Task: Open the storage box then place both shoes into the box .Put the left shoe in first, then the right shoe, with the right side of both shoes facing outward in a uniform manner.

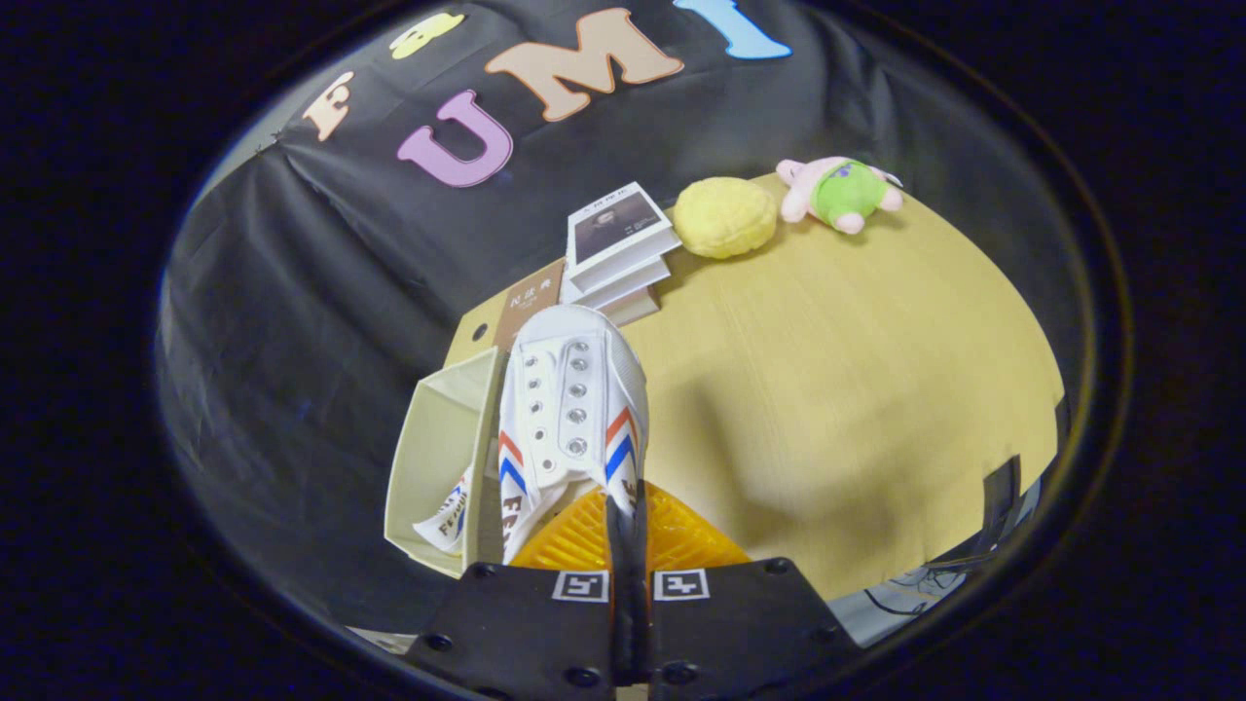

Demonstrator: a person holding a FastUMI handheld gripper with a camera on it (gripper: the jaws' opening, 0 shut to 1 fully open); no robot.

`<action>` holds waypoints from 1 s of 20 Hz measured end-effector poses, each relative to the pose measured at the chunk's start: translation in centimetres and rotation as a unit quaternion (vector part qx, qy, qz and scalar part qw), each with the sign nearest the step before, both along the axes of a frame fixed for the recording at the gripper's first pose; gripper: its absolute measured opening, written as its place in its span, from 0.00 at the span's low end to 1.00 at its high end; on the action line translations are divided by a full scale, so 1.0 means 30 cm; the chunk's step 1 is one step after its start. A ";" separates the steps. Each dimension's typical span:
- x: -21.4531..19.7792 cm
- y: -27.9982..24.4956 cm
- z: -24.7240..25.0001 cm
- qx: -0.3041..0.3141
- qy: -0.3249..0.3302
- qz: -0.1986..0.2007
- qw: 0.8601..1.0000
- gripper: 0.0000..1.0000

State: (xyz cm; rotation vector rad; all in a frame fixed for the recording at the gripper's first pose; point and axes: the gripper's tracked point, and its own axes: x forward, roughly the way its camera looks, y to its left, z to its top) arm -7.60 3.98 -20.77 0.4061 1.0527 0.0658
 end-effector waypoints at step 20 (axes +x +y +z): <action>0.036 0.514 0.038 0.055 0.006 0.017 0.998 0.03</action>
